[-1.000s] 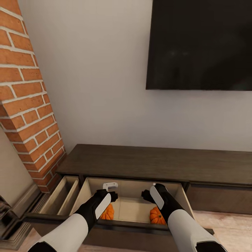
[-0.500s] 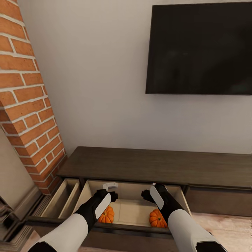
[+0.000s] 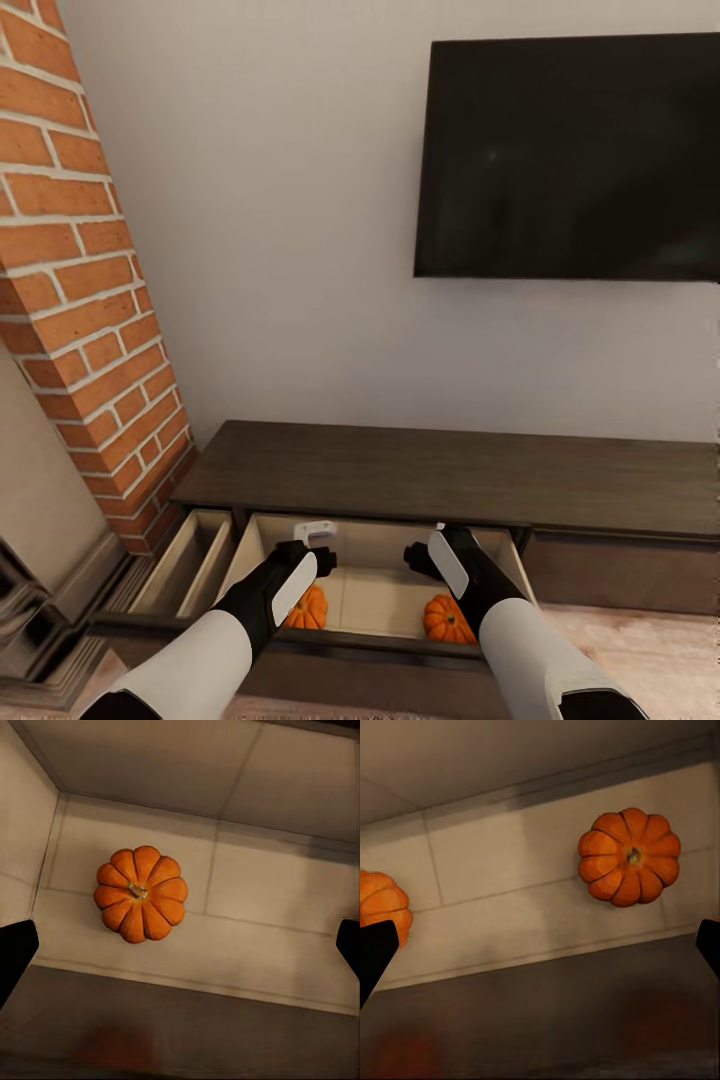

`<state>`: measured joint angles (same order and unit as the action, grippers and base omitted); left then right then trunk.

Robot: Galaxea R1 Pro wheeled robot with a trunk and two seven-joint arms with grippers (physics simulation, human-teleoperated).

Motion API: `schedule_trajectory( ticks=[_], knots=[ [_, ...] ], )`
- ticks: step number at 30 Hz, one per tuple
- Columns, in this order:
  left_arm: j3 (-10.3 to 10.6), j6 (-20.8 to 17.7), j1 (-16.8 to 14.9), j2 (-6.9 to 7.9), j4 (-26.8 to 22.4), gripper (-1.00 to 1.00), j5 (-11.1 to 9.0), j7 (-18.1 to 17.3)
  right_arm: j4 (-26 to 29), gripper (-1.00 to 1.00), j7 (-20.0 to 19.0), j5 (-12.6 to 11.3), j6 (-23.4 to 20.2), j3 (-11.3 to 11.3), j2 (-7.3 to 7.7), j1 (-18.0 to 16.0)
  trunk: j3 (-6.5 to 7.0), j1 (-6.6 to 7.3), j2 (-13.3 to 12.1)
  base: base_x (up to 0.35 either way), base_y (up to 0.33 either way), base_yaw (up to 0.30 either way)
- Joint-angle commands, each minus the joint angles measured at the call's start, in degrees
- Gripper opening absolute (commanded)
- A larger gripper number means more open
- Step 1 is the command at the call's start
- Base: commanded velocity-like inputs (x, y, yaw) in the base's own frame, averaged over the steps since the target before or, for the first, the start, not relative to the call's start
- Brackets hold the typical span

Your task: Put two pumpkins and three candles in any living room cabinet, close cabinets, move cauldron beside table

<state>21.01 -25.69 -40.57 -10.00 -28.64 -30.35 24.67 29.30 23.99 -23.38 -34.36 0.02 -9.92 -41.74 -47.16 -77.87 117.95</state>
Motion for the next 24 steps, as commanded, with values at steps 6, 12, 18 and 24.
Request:
schedule_trajectory(
  ticks=[6,12,18,24],
  knots=[
    [0.18,-0.15,-0.04,0.00,-0.10,1.00,-0.41,0.46,0.22,1.00,0.45,-0.47,-0.01,0.07,-0.01,-0.01,1.02,1.35,-2.39,-0.167,0.000,0.000],
    [0.17,-0.15,-0.04,0.00,-0.10,1.00,-0.41,0.46,0.23,1.00,0.44,-0.44,-0.01,0.07,0.01,-0.01,2.10,2.67,-4.80,-0.017,0.000,0.000],
    [0.17,-0.15,-0.04,0.00,-0.10,1.00,-0.41,0.46,0.23,1.00,0.40,-0.44,-0.01,0.07,0.01,-0.01,3.18,3.99,-7.21,-0.155,0.000,0.000],
    [0.17,-0.15,-0.04,0.00,-0.10,1.00,-0.49,0.46,0.24,1.00,0.36,-0.44,0.05,0.07,-0.01,-0.01,4.08,5.09,-9.21,-0.331,0.000,0.000]
  ],
)
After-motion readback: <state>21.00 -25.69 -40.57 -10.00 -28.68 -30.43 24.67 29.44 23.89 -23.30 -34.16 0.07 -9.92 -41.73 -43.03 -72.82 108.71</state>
